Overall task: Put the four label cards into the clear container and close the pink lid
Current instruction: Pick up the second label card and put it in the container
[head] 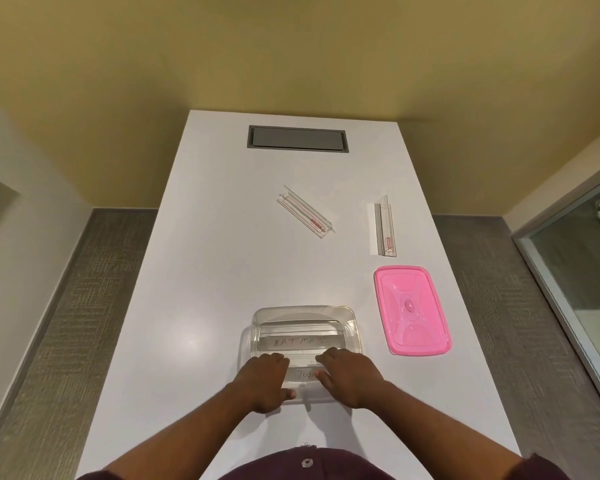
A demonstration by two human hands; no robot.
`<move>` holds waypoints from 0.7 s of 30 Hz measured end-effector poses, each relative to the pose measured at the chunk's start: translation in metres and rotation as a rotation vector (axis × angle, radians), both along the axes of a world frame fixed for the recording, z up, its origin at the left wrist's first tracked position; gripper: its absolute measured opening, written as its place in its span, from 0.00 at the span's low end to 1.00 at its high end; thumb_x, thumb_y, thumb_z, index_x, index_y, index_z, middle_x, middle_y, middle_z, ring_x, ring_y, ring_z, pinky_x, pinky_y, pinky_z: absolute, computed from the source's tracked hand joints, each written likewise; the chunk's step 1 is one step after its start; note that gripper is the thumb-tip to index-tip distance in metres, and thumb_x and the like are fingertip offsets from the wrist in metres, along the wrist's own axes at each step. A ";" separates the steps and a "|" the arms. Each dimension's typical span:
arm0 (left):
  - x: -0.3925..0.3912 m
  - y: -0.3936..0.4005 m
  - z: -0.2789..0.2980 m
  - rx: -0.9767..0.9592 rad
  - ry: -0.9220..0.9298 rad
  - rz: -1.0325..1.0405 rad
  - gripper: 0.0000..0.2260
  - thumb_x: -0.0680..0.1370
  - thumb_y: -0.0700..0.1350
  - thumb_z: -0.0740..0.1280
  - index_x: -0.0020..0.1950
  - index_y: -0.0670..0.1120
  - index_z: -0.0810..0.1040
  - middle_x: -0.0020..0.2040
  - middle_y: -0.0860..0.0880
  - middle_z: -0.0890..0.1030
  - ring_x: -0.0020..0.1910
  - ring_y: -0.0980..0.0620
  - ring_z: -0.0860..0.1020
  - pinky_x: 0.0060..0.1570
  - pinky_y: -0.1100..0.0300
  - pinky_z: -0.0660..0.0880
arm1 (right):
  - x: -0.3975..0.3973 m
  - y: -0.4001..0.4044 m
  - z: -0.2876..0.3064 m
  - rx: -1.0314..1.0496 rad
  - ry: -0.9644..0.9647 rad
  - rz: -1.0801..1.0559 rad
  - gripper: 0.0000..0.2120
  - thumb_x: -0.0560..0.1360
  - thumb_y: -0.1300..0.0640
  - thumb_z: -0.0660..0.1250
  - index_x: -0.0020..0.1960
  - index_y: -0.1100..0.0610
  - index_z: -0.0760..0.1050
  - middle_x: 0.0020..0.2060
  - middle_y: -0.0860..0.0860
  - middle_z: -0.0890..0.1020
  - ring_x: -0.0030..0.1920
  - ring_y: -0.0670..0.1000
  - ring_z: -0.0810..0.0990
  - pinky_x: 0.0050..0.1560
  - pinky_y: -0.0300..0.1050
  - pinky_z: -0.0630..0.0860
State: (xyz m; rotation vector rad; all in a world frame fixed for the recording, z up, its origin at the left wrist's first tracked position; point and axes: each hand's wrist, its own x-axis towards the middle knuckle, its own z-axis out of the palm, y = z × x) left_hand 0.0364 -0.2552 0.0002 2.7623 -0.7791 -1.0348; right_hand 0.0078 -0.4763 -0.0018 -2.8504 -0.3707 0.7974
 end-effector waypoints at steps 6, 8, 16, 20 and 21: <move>0.001 -0.001 -0.001 -0.010 0.005 0.014 0.30 0.77 0.63 0.64 0.73 0.47 0.67 0.71 0.46 0.73 0.67 0.44 0.73 0.68 0.49 0.70 | 0.000 -0.001 0.000 0.005 0.010 0.009 0.25 0.83 0.40 0.50 0.72 0.50 0.70 0.68 0.52 0.76 0.66 0.57 0.76 0.63 0.54 0.76; 0.000 -0.001 -0.002 -0.014 0.004 0.016 0.30 0.77 0.63 0.64 0.74 0.47 0.66 0.71 0.46 0.72 0.67 0.44 0.73 0.68 0.49 0.70 | 0.000 -0.001 -0.002 0.006 0.013 0.010 0.24 0.83 0.40 0.50 0.72 0.50 0.70 0.68 0.52 0.76 0.66 0.56 0.76 0.63 0.54 0.76; 0.008 0.000 0.003 -0.110 0.075 0.038 0.34 0.76 0.63 0.65 0.76 0.47 0.62 0.74 0.45 0.69 0.70 0.44 0.70 0.69 0.49 0.69 | 0.007 -0.001 -0.001 0.115 0.009 -0.086 0.27 0.80 0.40 0.59 0.77 0.49 0.64 0.73 0.50 0.73 0.69 0.55 0.75 0.66 0.53 0.75; 0.021 0.002 0.011 -0.404 0.109 0.187 0.28 0.78 0.59 0.66 0.75 0.48 0.67 0.71 0.48 0.73 0.69 0.49 0.72 0.69 0.55 0.69 | 0.017 0.001 0.008 0.328 -0.106 -0.256 0.22 0.80 0.45 0.64 0.72 0.51 0.72 0.61 0.47 0.82 0.62 0.48 0.80 0.63 0.47 0.76; 0.027 0.002 0.013 -0.468 0.096 0.240 0.25 0.79 0.57 0.66 0.73 0.48 0.70 0.68 0.49 0.76 0.66 0.51 0.75 0.67 0.57 0.71 | 0.024 0.002 0.012 0.388 -0.139 -0.322 0.19 0.80 0.47 0.65 0.70 0.51 0.74 0.56 0.45 0.84 0.57 0.46 0.82 0.60 0.47 0.78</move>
